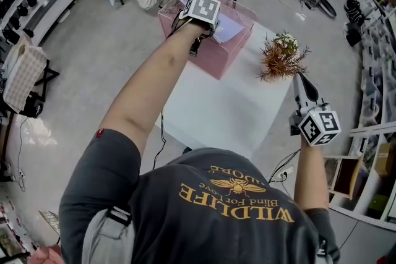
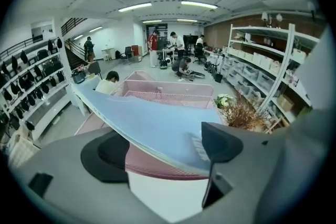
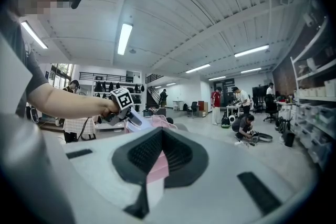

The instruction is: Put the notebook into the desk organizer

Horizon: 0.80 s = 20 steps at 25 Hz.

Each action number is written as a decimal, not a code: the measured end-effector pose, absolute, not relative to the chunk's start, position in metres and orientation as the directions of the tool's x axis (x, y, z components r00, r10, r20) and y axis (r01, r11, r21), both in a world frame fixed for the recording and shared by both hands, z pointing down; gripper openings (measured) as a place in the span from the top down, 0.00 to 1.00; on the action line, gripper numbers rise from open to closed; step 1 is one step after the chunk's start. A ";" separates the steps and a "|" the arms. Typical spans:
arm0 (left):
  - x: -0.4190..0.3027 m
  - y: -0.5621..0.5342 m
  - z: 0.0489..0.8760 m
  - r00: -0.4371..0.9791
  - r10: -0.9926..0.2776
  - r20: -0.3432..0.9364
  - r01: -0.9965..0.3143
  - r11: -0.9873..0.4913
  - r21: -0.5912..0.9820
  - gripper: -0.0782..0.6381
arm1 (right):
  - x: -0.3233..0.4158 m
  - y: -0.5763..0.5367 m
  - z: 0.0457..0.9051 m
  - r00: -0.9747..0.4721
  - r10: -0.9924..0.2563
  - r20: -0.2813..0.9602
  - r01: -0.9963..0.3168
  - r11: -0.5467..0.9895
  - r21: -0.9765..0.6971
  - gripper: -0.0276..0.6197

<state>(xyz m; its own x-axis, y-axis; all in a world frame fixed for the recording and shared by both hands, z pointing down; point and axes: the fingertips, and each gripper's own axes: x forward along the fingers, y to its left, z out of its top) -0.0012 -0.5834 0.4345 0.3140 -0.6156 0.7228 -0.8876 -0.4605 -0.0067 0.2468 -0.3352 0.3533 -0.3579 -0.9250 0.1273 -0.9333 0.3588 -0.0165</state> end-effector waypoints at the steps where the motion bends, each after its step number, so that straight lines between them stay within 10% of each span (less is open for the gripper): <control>1: -0.002 -0.582 0.436 0.319 -0.604 0.730 -0.888 -0.459 0.009 0.30 | 0.247 -0.336 0.353 -0.359 -0.924 0.128 -0.933 0.360 -0.017 0.96; 17: -0.020 -0.547 0.433 0.375 -0.502 0.780 -0.855 -0.512 0.082 0.30 | 0.248 -0.334 0.348 -0.352 -0.929 0.119 -0.936 0.351 -0.032 0.96; 20: -0.018 -0.563 0.425 0.348 -0.556 0.755 -0.859 -0.511 0.019 0.42 | 0.249 -0.332 0.348 -0.346 -0.931 0.116 -0.938 0.345 -0.032 0.96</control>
<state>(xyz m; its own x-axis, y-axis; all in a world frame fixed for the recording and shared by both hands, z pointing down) -0.0177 -0.5628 0.4247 0.3476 -0.5563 0.7548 -0.8592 -0.5113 0.0189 0.2493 -0.3316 0.3484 -0.3459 -0.9311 0.1155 -0.9382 0.3446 -0.0322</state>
